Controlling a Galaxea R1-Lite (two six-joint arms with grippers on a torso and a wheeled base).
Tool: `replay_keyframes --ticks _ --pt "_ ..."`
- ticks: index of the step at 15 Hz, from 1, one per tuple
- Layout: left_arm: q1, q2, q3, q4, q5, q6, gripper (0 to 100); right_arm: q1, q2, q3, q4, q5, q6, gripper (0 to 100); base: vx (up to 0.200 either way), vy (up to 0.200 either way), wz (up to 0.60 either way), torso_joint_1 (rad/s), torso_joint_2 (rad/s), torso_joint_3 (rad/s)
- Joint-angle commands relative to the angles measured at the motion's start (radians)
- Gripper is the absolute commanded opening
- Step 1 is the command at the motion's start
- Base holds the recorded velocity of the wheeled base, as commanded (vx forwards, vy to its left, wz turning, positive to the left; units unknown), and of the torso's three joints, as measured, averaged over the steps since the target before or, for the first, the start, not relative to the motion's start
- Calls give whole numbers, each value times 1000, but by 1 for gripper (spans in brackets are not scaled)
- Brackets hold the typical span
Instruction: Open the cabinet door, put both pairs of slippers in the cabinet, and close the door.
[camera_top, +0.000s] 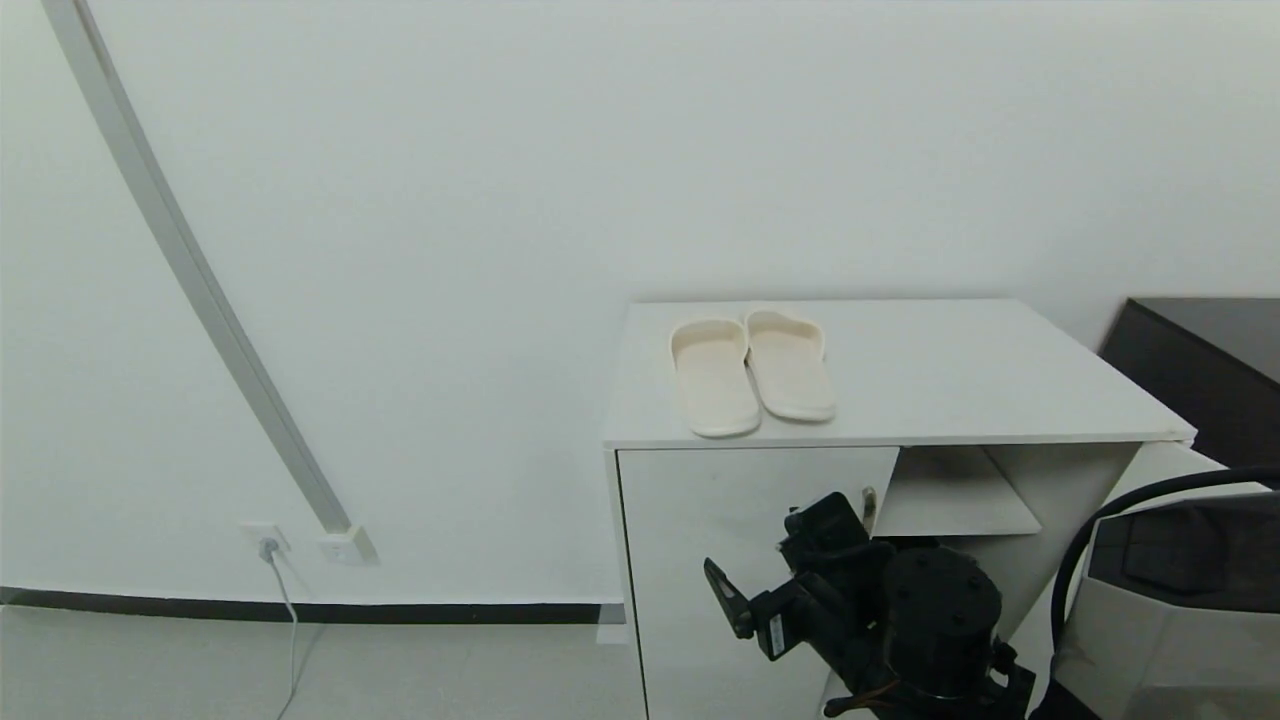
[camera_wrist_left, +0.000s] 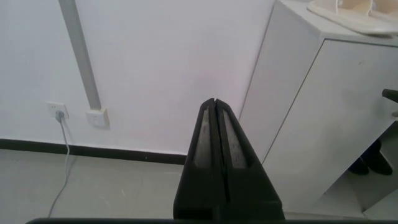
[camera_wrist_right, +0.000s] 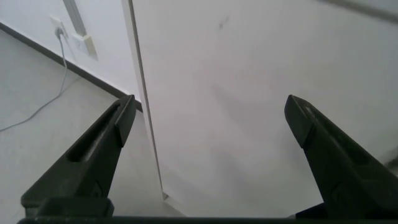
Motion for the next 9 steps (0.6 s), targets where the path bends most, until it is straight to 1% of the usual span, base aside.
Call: replay_keyframes --ticks 1,6,9 --pt "0 1 0 0 0 0 0 0 2 0 -1 0 -2 100 0 0 0 237 -564 -320" --pt "0 1 0 0 0 0 0 0 5 0 -1 2 0 100 0 0 0 264 -588 -336" --pt "0 1 0 0 0 0 0 0 8 0 -1 2 -2 100 0 0 0 212 -461 -258"
